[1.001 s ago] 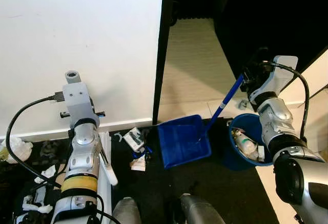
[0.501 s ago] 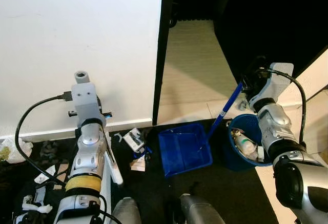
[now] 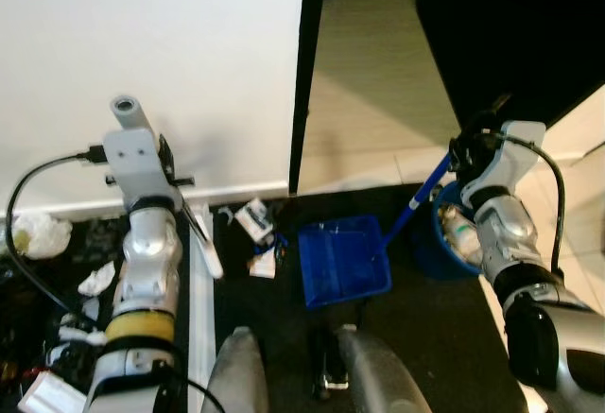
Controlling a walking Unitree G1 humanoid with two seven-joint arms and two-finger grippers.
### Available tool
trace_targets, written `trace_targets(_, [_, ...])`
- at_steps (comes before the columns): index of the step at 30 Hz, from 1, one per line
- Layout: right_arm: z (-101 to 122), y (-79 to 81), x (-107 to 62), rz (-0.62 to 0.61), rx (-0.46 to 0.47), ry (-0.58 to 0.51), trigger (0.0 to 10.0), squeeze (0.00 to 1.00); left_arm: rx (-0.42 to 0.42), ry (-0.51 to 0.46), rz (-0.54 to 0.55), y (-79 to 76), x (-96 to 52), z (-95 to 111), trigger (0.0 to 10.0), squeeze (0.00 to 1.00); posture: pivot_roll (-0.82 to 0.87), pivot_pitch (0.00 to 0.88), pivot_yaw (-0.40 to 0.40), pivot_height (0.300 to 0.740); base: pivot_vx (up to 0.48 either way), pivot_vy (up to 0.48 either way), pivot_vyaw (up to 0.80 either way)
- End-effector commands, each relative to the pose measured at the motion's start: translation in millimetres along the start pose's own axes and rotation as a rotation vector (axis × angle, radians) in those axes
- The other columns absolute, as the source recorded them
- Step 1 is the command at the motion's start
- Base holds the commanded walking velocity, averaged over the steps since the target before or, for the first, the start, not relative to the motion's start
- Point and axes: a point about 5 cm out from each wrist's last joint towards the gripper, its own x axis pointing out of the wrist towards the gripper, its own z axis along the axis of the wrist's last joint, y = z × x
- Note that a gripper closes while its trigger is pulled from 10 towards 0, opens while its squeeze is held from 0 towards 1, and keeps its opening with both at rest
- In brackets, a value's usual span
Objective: Sweep floor
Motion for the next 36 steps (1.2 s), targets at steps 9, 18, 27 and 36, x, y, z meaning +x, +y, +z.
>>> trace_targets(9, [41, -12.1, 17.0, -0.116, -0.014, -0.151, 10.0, 0.0, 0.04, -0.114, -0.101, 0.2, 7.7, 21, 10.0, 0.0, 0.13, 0.434, -0.071, 0.74, 0.0, 0.0, 0.0])
trace_targets(18, [50, 0.7, 24.4, -0.146, 0.057, -0.2, 10.0, 0.0, 0.081, -0.144, -0.222, -11.7, 5.1, 20, 10.0, 0.0, 0.14, 0.453, -0.063, 0.74, 0.0, 0.0, 0.0])
trace_targets(27, [-13, 15.9, -1.2, -0.163, 0.116, 0.032, 10.0, 0.0, 0.102, -0.123, -0.233, -16.4, 11.8, 13, 10.0, 0.0, 0.14, 0.476, -0.063, 0.74, 0.0, 0.0, 0.0])
trace_targets(36, [-39, 19.9, -11.3, -0.112, 0.119, 0.199, 10.0, 0.0, 0.127, -0.111, -0.222, -18.5, 24.5, 12, 10.0, 0.0, 0.13, 0.473, -0.065, 0.74, 0.0, 0.0, 0.0])
